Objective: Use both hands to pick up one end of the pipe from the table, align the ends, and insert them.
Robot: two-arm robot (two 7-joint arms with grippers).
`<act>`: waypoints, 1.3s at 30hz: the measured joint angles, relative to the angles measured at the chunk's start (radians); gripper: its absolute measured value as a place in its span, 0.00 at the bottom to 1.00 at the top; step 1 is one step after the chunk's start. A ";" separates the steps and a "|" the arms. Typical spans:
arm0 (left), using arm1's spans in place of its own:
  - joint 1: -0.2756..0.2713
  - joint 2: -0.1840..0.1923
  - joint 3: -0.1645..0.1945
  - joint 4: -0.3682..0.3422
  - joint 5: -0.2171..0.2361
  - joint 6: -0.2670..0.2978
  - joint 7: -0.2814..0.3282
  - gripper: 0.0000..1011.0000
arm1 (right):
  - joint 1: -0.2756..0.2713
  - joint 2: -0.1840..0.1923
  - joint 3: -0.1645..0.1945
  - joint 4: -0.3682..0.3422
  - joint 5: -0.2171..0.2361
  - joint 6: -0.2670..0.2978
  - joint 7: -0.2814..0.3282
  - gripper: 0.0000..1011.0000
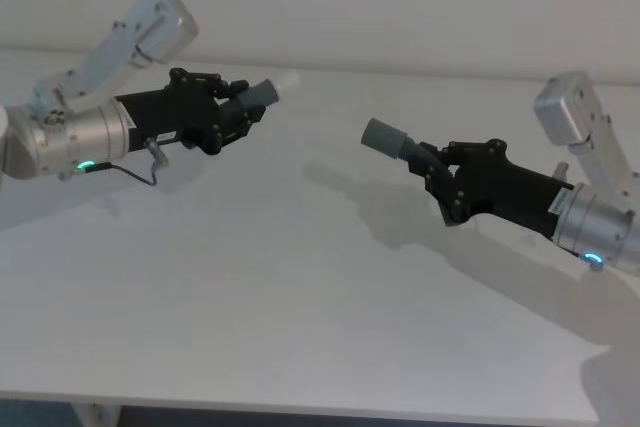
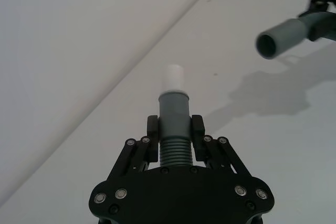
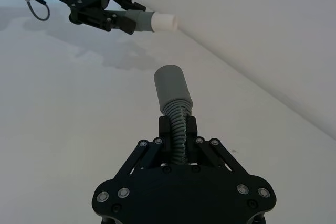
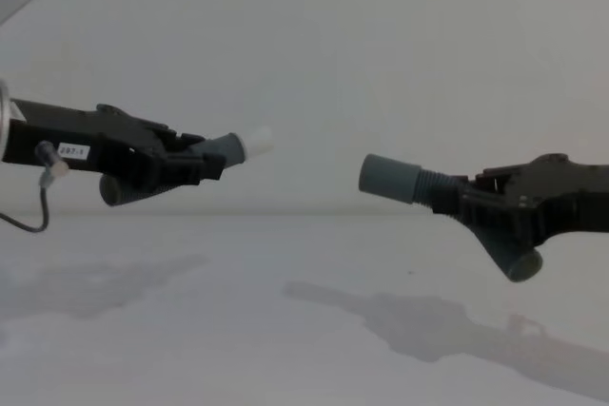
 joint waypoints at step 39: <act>-0.107 0.061 0.085 0.053 -0.059 -0.175 -0.278 0.35 | 0.009 0.052 -0.017 -0.012 0.105 -0.031 0.111 0.15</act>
